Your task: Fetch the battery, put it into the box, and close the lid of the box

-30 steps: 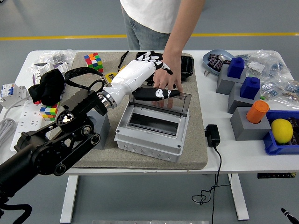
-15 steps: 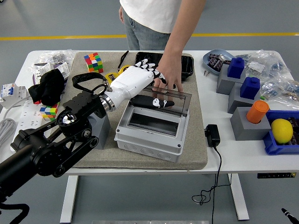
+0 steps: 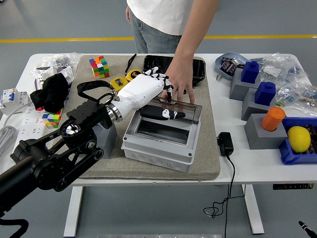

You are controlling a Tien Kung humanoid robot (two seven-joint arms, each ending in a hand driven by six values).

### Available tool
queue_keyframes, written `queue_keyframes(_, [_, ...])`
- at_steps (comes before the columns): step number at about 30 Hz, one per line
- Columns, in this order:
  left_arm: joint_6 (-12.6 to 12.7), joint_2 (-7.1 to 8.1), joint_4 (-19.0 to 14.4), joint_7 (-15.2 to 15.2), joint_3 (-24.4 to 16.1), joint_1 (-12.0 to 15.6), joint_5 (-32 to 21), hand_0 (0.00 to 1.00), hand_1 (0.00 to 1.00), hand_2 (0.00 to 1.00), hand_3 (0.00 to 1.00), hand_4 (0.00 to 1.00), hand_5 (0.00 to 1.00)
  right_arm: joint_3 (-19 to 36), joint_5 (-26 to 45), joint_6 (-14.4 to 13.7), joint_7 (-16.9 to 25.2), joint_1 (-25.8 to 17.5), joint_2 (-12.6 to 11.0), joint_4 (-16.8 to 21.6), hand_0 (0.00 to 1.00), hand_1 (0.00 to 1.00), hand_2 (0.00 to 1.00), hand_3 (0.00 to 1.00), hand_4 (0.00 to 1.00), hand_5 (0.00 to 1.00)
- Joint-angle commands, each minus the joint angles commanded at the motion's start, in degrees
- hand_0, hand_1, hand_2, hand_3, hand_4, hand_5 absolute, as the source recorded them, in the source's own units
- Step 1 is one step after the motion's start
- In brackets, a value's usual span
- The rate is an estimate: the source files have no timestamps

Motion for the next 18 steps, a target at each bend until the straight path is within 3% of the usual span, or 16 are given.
queue_keyframes(18, [-0.4, 1.77, -4.3, 0.0, 4.4, 1.9, -1.8, 0.998, 0.831, 0.689, 0.215, 0.998, 0.998, 0.4, -0.3, 0.1, 0.1, -0.5, -0.2, 0.2, 0.956, 0.83, 0.755, 0.804, 0.998, 0.998])
